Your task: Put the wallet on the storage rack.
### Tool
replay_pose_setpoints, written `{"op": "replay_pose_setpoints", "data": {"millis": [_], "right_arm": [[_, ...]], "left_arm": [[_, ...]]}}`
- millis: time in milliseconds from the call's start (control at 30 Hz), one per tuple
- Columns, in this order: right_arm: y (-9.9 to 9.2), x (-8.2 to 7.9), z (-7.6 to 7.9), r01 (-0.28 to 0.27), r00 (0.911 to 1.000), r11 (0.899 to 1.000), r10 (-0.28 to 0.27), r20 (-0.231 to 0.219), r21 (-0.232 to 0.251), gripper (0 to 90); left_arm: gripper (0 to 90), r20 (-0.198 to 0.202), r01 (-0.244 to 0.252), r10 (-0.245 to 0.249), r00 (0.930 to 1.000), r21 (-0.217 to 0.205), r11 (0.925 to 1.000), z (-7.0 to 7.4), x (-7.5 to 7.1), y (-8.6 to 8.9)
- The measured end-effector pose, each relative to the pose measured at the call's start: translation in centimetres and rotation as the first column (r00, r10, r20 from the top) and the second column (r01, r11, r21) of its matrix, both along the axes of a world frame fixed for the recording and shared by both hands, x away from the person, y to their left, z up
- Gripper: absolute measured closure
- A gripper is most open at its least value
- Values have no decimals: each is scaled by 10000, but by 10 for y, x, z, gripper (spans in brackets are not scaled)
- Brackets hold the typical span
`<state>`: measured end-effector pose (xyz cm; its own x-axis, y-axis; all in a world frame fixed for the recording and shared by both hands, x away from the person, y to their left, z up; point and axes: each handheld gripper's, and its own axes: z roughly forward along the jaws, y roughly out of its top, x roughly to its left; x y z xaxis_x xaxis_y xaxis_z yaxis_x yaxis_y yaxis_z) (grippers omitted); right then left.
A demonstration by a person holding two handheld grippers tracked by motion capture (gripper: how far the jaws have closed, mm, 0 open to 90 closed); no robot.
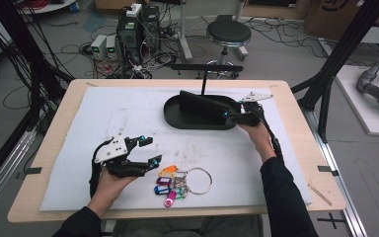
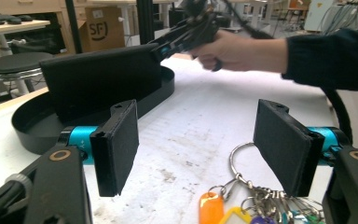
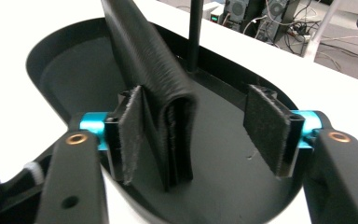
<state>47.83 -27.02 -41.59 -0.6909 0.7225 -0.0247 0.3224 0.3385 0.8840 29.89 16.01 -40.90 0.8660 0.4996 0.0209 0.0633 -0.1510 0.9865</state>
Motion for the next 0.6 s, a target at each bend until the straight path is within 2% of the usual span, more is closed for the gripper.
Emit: {"op": "replay_pose_setpoints", "data": {"millis": [133,233,333,600], "right_arm": [[-12,-10,13,-146,9999,9995,144,74,291,355],[-22,-23,24,-211,9992,9989,197,334,419,345],[-31,-36,31,-173,9991,9984,152,396,532,337],[-60,-74,38,-40,9974,9932,-44,724,1166,330]], "left_arm": [[308,-73,-115,115,9999,30,9999,0,5,1],[308,-80,-225,225,9997,47,9997,1,8,1],[308,-65,-288,288,9996,81,9996,1,10,2],[308,-10,-618,618,9981,93,9980,3,15,6]]}}
